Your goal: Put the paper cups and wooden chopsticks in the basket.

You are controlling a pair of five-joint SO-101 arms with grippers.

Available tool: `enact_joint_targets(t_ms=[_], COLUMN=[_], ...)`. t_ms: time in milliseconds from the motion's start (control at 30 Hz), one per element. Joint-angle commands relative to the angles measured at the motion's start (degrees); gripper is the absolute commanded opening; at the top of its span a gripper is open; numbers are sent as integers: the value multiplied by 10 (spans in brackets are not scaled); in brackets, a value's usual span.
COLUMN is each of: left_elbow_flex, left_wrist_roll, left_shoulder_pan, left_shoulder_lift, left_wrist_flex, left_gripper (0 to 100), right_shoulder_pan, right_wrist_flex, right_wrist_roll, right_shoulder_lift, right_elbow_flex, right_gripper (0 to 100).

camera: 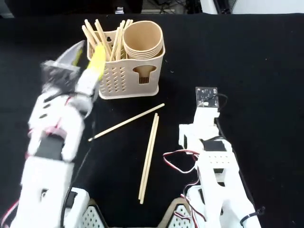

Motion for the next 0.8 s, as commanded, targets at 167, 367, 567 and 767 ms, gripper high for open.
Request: enact_joint_targets(t_ms=[167, 367, 567, 767], left_elbow_flex=[96, 255, 314, 365], left_wrist_roll=[0, -52, -69, 1], left_shoulder_pan=[-148, -187, -187, -186], left_shoulder_lift=[-184, -185, -189, -189], left_wrist_flex=[394, 408, 408, 353], left_gripper=[159, 159, 159, 159], right_shoulder_pan=[-61, -105, -206, -244], right_wrist_flex=[97, 222, 261, 192], right_wrist_roll=[55, 58, 39, -48], right_shoulder_lift=[-16, -15, -15, 90], right_elbow_flex=[-67, -173, -221, -232], right_gripper=[59, 92, 96, 96])
